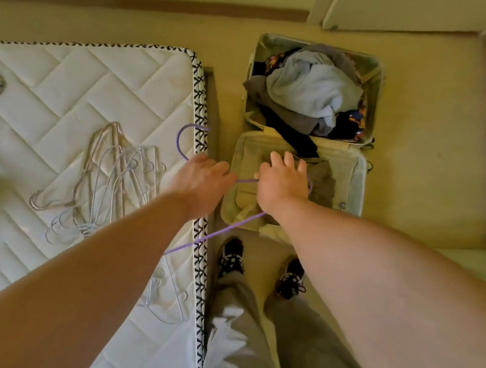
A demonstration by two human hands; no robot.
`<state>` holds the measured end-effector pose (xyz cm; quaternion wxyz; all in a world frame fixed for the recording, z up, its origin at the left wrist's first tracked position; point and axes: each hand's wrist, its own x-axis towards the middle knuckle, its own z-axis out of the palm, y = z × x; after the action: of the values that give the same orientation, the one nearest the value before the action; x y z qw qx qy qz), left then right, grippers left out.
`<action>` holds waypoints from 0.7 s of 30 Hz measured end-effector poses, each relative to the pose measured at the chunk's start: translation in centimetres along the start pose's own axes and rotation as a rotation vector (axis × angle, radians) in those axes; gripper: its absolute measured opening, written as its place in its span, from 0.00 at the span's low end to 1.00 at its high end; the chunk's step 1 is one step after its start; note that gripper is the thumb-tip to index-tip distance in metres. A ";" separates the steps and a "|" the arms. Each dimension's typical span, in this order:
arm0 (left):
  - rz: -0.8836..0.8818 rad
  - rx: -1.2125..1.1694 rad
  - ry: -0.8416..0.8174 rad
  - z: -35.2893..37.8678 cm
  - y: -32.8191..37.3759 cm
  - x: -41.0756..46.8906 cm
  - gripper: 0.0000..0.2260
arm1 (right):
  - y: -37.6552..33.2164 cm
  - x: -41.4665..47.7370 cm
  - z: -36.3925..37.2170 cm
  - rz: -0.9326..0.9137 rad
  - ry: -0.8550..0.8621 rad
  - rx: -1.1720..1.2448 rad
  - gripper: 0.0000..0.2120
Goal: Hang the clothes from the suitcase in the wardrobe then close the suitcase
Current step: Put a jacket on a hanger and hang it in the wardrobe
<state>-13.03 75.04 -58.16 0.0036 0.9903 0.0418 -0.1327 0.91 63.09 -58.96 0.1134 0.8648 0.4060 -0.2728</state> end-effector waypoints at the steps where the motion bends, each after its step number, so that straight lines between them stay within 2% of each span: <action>1: 0.027 0.000 0.101 0.3 0.0 0.6 0.13 | 1.2 0.6 -0.3 0.025 -0.100 0.037 0.14; 3: 0.021 0.000 0.344 0.8 0.3 1.6 0.12 | 3.4 1.1 -0.9 0.061 -0.193 0.138 0.13; 6: 0.019 -0.007 0.647 0.5 1.1 2.5 0.12 | 6.3 1.6 -0.7 0.088 -0.052 0.185 0.12; 7: 0.072 0.010 0.721 0.6 1.2 2.8 0.10 | 7.3 1.9 -0.5 0.119 -0.020 0.190 0.12; 9: 0.164 0.046 0.749 1.3 1.2 2.9 0.08 | 8.7 2.6 -0.2 0.168 -0.013 0.206 0.13; 11: 0.118 0.032 0.670 2.4 0.5 3.3 0.06 | 10.0 3.3 0.5 0.182 -0.008 0.235 0.14; 15: -0.397 -0.095 0.569 3.2 -1.5 6.0 0.18 | 12.8 4.0 1.9 0.138 0.080 0.192 0.11; 17: -0.420 -0.129 0.457 3.0 -2.8 7.5 0.25 | 14.2 4.4 2.2 0.115 0.097 0.146 0.11; 19: -0.373 -0.239 0.223 3.4 -4.0 9.5 0.33 | 15.6 5.4 2.8 0.115 0.092 0.146 0.12; 21: -0.394 -0.457 -0.188 3.9 -4.6 11.7 0.31 | 16.9 6.5 3.5 0.118 0.071 0.149 0.12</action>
<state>-3.22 80.50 -64.98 0.2039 0.9202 0.2609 -0.2089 15.85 54.89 -65.98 0.0500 0.9023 0.3368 -0.2645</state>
